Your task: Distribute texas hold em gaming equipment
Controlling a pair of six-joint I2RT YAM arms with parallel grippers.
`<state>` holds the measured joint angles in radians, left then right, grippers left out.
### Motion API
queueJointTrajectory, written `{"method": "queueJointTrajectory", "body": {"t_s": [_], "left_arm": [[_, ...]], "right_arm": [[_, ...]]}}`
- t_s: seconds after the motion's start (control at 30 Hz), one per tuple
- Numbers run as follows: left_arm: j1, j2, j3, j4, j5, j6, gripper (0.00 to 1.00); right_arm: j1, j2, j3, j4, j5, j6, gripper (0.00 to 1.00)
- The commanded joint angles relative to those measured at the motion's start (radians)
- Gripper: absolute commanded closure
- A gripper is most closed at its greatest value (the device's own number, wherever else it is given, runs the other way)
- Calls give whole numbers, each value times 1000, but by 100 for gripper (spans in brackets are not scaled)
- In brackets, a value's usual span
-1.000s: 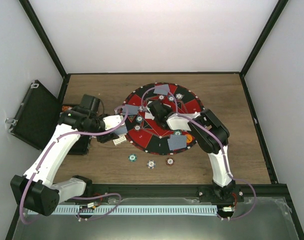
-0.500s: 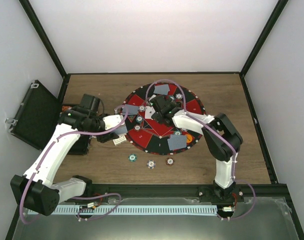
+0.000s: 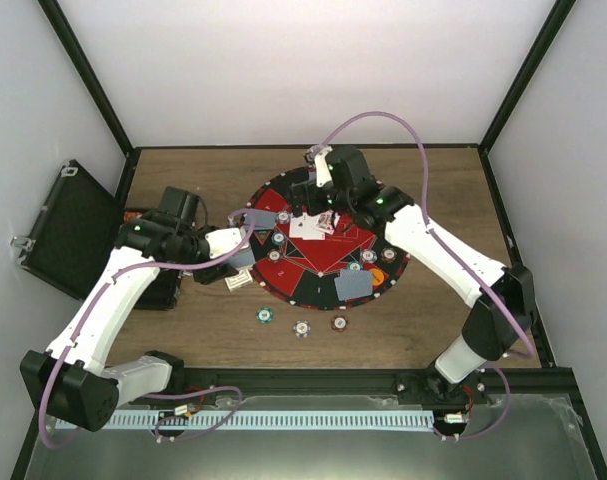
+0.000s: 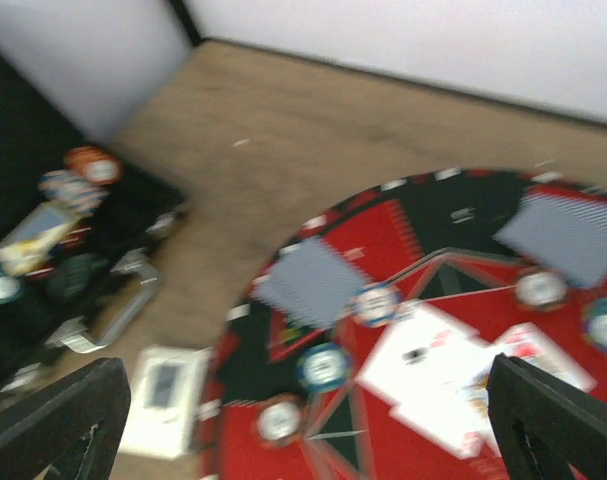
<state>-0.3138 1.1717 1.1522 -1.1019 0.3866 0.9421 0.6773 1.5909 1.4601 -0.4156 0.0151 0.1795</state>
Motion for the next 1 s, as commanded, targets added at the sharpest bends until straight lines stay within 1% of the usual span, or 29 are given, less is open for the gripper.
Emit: {"method": "queueJointTrajectory", "body": {"t_s": [0.0,0.1,0.2,0.3,0.5,0.83,0.97], "left_arm": [[1,-3,33,3,33,-7,94],[1,1,39,3,41,-9,93],[0,5,41,5,47,-9,93],[-1,6,47,3,47,-10,93],[-1,16,67,-4,52,-10,93],[-2,29,71,-6,54,-8,93],[-2,29,70,-6,57,-8,93]], "right_arm": [[-2,-15,-45,-53,-413,233,0],[4,-22,-121,28,-614,361,2],[43,-22,-186,125,-693,454,4],[71,-6,-220,192,-727,508,5],[92,51,-240,267,-795,570,11],[96,80,-271,392,-884,627,12],[96,120,-246,429,-910,656,13]]}}
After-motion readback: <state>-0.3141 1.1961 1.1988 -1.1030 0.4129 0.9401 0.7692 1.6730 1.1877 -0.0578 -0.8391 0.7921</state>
